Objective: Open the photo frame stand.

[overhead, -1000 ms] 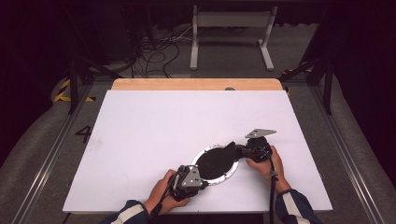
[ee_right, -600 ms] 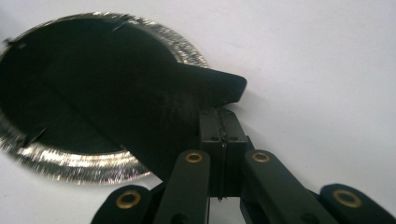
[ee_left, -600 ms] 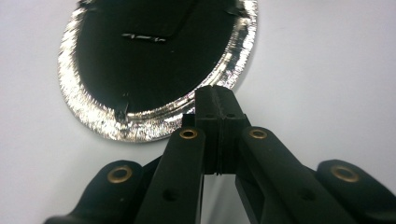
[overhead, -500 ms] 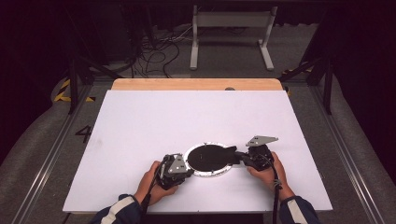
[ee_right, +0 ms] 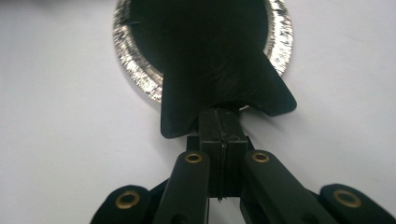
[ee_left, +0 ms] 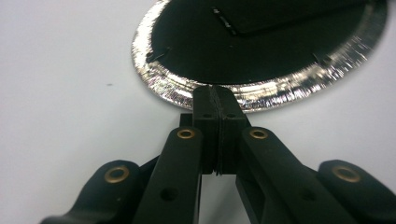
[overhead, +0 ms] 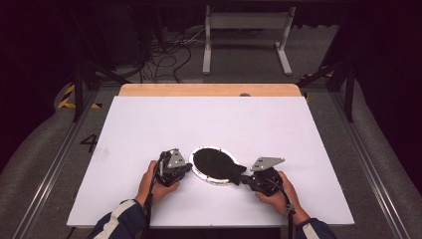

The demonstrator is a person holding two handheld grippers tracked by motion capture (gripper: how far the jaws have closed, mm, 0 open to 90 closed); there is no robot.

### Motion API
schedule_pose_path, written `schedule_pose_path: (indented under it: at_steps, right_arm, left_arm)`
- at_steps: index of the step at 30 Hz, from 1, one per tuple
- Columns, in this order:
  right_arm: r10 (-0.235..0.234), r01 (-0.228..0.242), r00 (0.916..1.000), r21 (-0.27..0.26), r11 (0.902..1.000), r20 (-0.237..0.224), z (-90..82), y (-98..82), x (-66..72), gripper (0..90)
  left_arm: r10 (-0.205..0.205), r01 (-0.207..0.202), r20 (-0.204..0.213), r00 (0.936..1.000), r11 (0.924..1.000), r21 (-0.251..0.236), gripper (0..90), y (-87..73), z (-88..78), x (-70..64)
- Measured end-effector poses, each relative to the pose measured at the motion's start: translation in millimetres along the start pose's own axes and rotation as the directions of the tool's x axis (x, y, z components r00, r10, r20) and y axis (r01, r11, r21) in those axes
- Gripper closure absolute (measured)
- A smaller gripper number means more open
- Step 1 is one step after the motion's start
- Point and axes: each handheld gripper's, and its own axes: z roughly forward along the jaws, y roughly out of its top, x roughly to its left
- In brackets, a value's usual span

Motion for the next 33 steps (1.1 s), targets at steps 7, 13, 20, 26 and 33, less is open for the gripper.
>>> schedule_pose_path:
  at_steps: [7, 13, 20, 26, 33]
  right_arm:
    - [-0.067, 0.065, 0.9959, -0.021, 0.9976, -0.061, 2.9, 6.3, 16.7, 90.0]
    - [-0.028, 0.032, 0.999, -0.112, 0.9932, 0.035, -14.9, 11.2, -1.4, 90.0]
    - [-0.02, 0.025, 0.9962, -0.068, 0.9974, 0.084, -0.2, 8.3, -12.6, 90.0]
    - [-0.033, 0.038, 0.9963, -0.057, 0.9977, 0.079, 0.4, 8.8, -13.5, 90.0]
    - [-0.012, 0.015, 0.9988, -0.066, 0.9977, 0.048, -0.8, 4.5, -10.3, 90.0]
  left_arm:
    - [0.053, -0.055, 0.098, 0.9938, 0.9982, 0.022, 89.9, -3.1, -10.5, -11.3]
    - [0.046, -0.048, 0.133, 0.99, 0.9987, 0.014, 88.1, -1.2, -6.9, -16.8]
    - [0.056, -0.058, 0.151, 0.987, 0.9982, 0.013, 86.0, 2.7, -4.5, -24.8]
    - [0.031, -0.032, 0.111, 0.9933, 0.9995, 0.002, 87.6, 6.3, 2.0, -21.3]
    - [-0.03, 0.032, 0.08, 0.9963, 0.9993, -0.018, 84.4, 14.2, 14.8, -8.6]
